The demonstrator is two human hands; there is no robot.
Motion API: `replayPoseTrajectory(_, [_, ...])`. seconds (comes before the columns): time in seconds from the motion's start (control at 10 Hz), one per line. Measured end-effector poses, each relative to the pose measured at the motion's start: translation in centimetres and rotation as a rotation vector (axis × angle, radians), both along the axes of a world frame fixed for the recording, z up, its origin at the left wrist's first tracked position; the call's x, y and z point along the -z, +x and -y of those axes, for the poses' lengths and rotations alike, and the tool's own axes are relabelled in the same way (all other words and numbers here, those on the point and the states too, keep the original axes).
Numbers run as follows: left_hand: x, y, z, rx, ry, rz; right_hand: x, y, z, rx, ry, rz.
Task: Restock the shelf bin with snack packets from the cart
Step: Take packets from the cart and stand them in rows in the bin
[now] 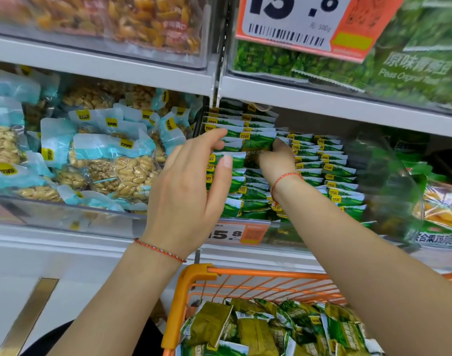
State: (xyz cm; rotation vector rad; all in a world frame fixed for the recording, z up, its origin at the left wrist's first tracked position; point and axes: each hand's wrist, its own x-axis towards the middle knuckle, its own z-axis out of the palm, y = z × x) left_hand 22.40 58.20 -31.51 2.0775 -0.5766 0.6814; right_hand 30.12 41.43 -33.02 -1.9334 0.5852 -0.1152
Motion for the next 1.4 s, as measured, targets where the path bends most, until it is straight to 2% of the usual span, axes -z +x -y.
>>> replayPoseTrajectory(0.2, [-0.1, 0.1, -0.3, 0.003, -0.012, -0.002, -1.7, 0.8, 0.6, 0.075, 0.224, -0.054])
replayPoseTrajectory(0.3, [0.0, 0.0, -0.3, -0.004, 0.008, -0.004, -2.0, 1.7, 0.6, 0.155, 0.414, 0.015])
replayPoseTrajectory(0.4, [0.2, -0.1, -0.3, -0.010, 0.049, -0.007, -1.8, 2.2, 0.5, 0.130, 0.385, 0.140])
replayPoseTrajectory(0.5, [0.2, 0.1, -0.2, -0.006, 0.047, -0.010, -3.0, 1.4, -0.4, 0.116, 0.282, 0.175])
replayPoseTrajectory(0.6, [0.0, 0.1, -0.3, 0.003, 0.034, -0.013, -2.5, 2.1, 0.3, 0.079, 0.148, 0.132])
replayPoseTrajectory(0.7, [-0.1, 0.0, -0.3, 0.006, 0.042, -0.015, -2.6, 2.5, 1.1, 0.025, -0.120, 0.105])
replayPoseTrajectory(0.8, [0.0, -0.1, -0.4, 0.004, 0.070, 0.004, -2.9, 2.3, 0.7, -0.107, -0.593, 0.152])
replayPoseTrajectory(0.9, [0.0, -0.2, -0.3, -0.001, 0.085, 0.013, -2.8, 2.6, 0.1, -0.279, -0.849, 0.190])
replayPoseTrajectory(1.0, [-0.1, -0.1, -0.3, -0.006, 0.094, 0.018, -2.7, 3.0, -0.1, -0.323, -0.902, 0.086])
replayPoseTrajectory(1.2, [-0.2, 0.0, -0.3, -0.002, 0.096, 0.005, -3.2, 1.4, 1.1, -0.188, -0.669, 0.201])
replayPoseTrajectory(1.4, [-0.7, -3.0, -0.4, 0.091, 0.119, -0.013, -3.3, -6.9, 2.1, -0.139, -0.436, 0.341])
